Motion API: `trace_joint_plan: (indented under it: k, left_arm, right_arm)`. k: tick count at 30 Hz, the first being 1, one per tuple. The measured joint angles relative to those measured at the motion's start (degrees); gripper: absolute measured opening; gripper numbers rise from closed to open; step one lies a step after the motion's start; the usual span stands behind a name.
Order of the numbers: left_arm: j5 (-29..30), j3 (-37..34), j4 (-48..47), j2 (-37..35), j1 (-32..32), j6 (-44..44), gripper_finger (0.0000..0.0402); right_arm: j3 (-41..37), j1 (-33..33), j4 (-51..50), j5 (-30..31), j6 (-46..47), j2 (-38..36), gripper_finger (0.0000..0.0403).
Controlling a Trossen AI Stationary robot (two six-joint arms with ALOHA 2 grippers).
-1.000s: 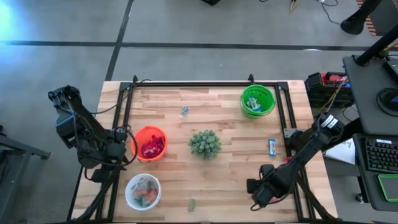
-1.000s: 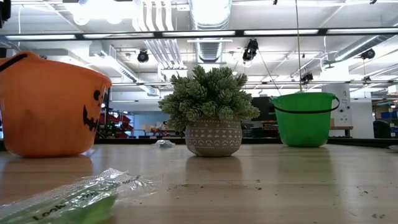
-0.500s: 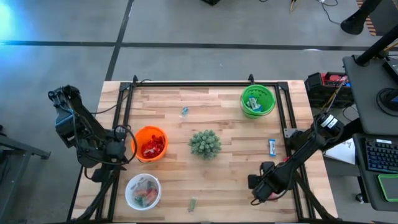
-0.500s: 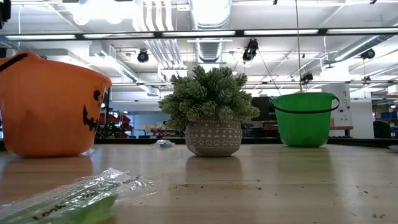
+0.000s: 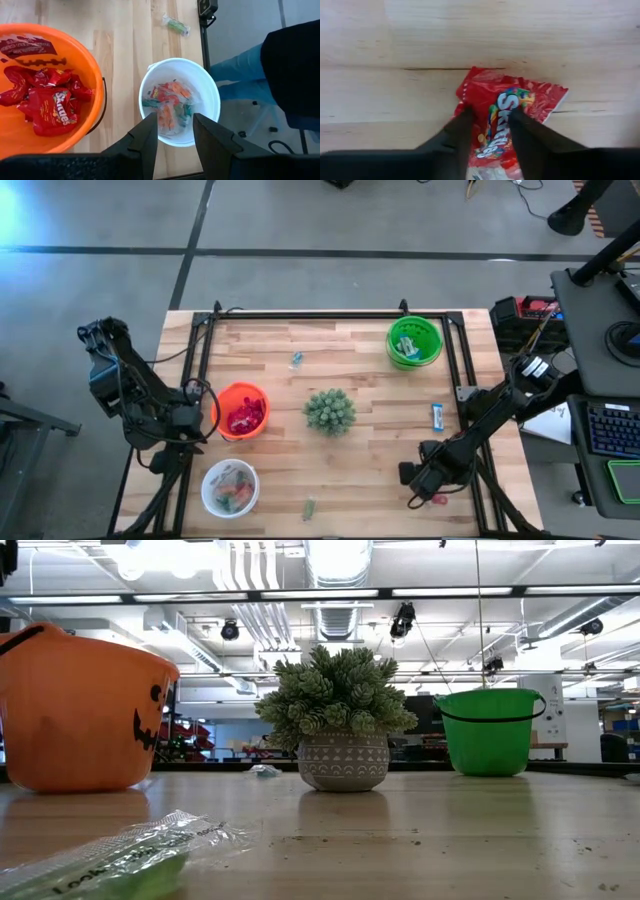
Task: Sort candy
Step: Put the red candy into the orange bucket
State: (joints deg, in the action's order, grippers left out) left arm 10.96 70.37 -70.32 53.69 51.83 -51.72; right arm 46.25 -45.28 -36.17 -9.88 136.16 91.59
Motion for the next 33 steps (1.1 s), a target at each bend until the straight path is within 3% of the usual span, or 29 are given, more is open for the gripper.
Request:
trace_joint_plan:
  k: [4, 11, 21, 26, 33]
  left_arm:
    - [0.02, 0.0, -0.01, -0.02, -0.02, 0.04, 0.0107]
    - [0.02, 0.0, -0.07, -0.02, -0.02, 0.07, 0.0107]
    - [0.01, 0.0, -0.43, -0.05, 0.01, 0.15, 0.0107]
    - [0.0, 0.0, -0.82, -0.07, 0.01, 0.1, 0.0107]
    - [0.03, 0.0, -8.18, -0.08, -0.02, -3.68, 0.0107]
  right_arm:
    - [0.07, 0.0, -0.13, 0.38, -1.2, 0.0, 0.0024]
    - [2.03, 0.04, -3.4, -0.1, -1.34, -1.74, 0.0009]
    - [13.8, 0.0, -24.46, 4.1, -2.71, -5.07, 0.0008]
    - [20.92, 0.04, -30.68, 10.48, -4.16, -5.16, 0.0008]
    - [28.71, 2.74, -33.72, 27.7, -9.78, -5.14, 0.0008]
